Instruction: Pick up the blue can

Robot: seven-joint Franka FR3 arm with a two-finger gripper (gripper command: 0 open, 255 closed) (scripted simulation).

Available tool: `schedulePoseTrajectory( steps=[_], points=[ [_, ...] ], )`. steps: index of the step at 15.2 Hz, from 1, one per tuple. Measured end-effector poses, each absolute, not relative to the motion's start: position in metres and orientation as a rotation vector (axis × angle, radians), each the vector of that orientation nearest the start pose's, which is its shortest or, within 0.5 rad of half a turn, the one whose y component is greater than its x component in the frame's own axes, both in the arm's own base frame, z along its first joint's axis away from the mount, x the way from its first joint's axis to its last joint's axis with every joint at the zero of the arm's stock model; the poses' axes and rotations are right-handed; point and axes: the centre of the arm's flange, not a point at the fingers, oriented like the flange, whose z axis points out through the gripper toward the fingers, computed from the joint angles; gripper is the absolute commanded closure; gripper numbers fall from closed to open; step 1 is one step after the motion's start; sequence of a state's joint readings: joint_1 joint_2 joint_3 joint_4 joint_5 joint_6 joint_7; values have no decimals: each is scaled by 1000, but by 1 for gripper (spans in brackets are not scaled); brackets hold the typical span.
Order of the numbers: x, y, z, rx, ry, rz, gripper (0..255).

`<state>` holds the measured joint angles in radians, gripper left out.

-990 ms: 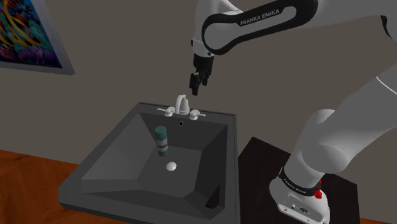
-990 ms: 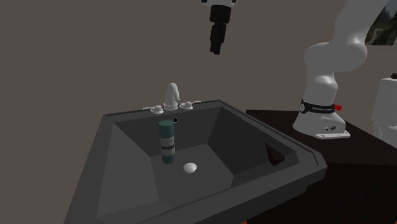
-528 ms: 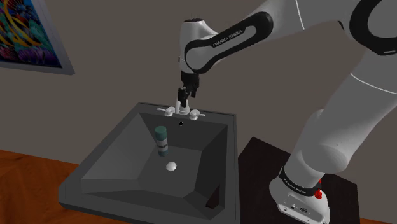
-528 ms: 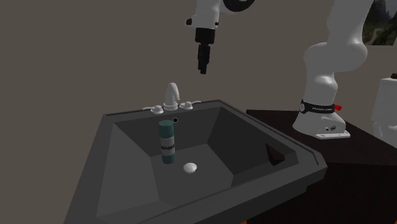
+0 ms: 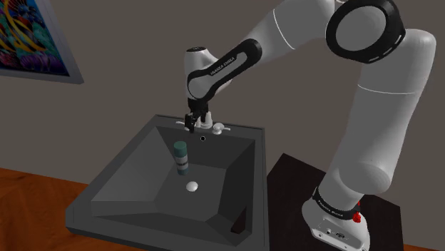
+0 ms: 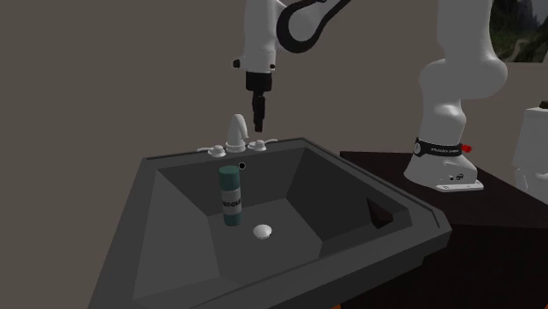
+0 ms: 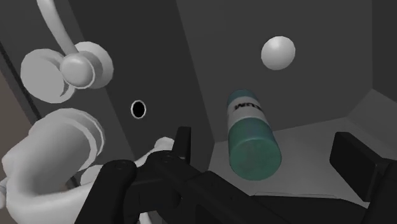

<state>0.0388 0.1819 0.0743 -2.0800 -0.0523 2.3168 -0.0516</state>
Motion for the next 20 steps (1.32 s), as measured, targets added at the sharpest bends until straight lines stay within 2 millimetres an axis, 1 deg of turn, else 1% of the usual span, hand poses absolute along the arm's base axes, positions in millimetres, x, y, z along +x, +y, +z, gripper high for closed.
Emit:
schedulePoseTrajectory(
  steps=[3,5,7,8,11,14,18,19,20],
  points=[
    [596,74,315,-3139,-317,-68,0],
    [612,77,293,-3133,-320,-56,0],
    [628,84,274,-3126,-323,-41,0],
    [632,87,260,-3122,-325,-34,0],
    [658,98,234,-3112,-330,-18,0],
    [662,99,214,-3111,-330,-12,0],
    [662,99,190,-3110,-330,-11,0],
    [661,99,188,-3110,-330,-10,0],
    [661,99,186,-3110,-330,-11,255]
  ],
)
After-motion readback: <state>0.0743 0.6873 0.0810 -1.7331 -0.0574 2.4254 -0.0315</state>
